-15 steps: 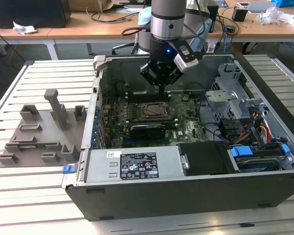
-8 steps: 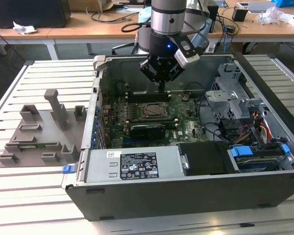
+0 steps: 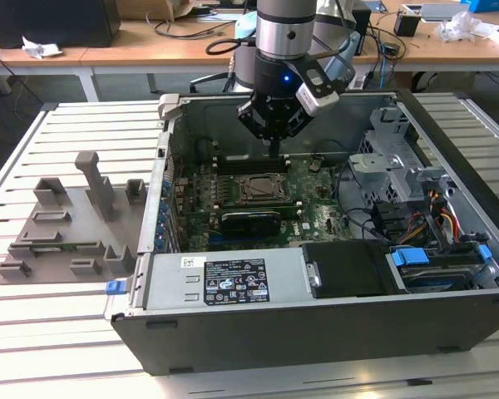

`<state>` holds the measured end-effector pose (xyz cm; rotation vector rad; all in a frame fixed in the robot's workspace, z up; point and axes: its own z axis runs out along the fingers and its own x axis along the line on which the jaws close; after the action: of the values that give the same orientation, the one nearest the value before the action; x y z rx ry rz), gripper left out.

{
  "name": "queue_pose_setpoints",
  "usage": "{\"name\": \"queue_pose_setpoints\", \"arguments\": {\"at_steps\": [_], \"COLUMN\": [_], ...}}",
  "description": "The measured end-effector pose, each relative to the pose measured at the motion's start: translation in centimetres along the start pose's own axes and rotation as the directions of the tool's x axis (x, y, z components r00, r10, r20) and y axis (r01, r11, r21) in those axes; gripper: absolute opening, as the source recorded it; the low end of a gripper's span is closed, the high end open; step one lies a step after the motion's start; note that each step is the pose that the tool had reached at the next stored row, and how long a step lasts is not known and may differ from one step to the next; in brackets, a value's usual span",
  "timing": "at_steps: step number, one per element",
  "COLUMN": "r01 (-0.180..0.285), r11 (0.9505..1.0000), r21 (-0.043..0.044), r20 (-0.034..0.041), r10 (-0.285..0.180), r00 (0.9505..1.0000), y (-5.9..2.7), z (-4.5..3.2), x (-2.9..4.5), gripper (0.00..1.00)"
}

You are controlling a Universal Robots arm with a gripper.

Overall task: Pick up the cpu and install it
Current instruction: 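Install the second cpu locking lever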

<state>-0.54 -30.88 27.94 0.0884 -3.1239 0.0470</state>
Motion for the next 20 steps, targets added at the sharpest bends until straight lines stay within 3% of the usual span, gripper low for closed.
{"name": "queue_pose_setpoints", "arguments": {"at_steps": [8,14,15,16,18,20], "r01": [0.000,0.000,0.000,0.000,0.001,-0.009], "r11": [1.0000,1.0000,1.0000,0.9997,0.9978,0.9967], "r21": [-0.0007,-0.0049,-0.0082,-0.0228,-0.0661,-0.0800], "r20": [-0.0001,0.0003,0.0005,0.0013,0.0037,0.0042], "r10": [0.000,0.000,0.000,0.000,0.000,0.010], "r00": [1.0000,1.0000,1.0000,1.0000,1.0000,0.9999], "y": [-0.35,-1.76,-2.61,-3.48,-4.03,-4.21], "z": [0.02,0.11,0.18,0.26,0.34,0.46], "x": [0.03,0.20,0.28,0.36,0.41,0.41], "gripper": [0.11,0.11,0.11,0.11,0.11,0.11]}}
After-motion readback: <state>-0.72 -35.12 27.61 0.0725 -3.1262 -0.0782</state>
